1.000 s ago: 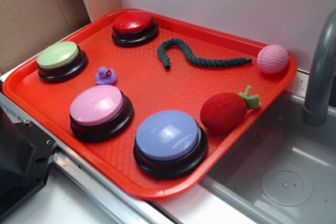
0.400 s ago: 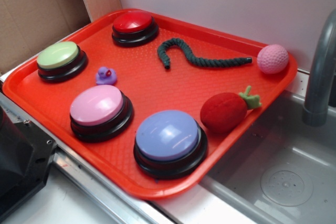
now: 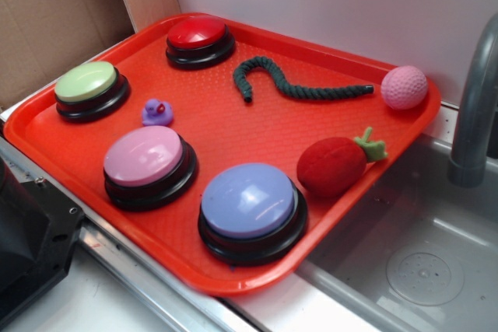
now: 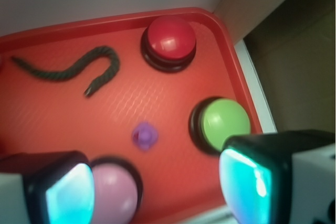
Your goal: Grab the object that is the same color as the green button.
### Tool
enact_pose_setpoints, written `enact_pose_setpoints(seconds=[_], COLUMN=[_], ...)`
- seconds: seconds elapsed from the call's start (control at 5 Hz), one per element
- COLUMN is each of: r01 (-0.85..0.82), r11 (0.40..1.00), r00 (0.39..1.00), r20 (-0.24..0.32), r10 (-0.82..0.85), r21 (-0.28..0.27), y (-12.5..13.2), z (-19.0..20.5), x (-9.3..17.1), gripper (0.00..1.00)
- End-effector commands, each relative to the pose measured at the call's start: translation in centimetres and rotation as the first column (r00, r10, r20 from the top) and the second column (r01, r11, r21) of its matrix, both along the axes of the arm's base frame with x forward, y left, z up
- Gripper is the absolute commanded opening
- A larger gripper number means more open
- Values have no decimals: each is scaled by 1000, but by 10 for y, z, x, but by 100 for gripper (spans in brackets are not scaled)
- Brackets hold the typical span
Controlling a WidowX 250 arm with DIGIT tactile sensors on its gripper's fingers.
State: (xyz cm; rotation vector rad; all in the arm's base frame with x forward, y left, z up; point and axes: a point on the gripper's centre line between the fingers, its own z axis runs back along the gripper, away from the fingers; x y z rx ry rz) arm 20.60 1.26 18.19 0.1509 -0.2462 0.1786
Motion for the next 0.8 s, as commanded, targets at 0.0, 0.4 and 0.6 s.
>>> enact_pose_setpoints(seconds=[0.0,0.4,0.6], r01=[41,1,-6], r11=[998,1000,1000], r00=[993,999,1000], r20=[115,46,9], r10=[-35,-1,6], r21=[-50,6,1], y=[-19,-6,10], z=[-46,-107,-126], x=[81,125,127], gripper=[100,100,100])
